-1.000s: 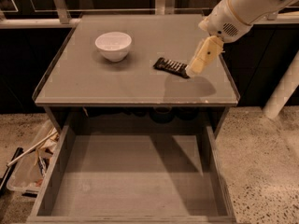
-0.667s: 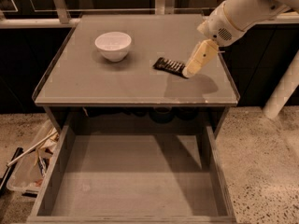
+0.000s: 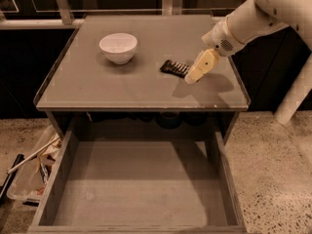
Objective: Place rxbar chocolate into top drawer
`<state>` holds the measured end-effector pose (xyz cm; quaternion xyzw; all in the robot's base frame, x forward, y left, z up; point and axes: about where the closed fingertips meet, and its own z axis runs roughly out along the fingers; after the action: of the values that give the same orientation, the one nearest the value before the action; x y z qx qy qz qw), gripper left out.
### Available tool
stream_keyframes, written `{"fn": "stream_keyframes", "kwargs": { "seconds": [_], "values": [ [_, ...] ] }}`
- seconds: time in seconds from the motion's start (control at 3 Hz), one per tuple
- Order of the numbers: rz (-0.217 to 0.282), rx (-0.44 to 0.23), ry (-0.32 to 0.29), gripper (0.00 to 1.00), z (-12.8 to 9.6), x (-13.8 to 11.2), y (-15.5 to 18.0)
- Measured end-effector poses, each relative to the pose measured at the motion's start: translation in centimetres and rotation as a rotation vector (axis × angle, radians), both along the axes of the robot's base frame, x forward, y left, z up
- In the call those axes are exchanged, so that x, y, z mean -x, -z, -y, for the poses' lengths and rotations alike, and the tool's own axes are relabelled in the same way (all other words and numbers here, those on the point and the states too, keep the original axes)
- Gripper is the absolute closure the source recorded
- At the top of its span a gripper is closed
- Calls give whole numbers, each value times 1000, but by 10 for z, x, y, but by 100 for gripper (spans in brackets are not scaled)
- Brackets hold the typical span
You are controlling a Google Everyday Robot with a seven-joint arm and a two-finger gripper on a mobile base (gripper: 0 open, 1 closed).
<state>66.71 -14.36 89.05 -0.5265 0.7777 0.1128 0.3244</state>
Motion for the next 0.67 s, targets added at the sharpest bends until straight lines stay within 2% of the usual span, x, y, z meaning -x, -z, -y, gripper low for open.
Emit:
{"fn": "stream_keyframes", "kwargs": {
  "seconds": [0.67],
  "values": [
    [-32, -48, 8, 0, -6, -24, 34]
  ]
}}
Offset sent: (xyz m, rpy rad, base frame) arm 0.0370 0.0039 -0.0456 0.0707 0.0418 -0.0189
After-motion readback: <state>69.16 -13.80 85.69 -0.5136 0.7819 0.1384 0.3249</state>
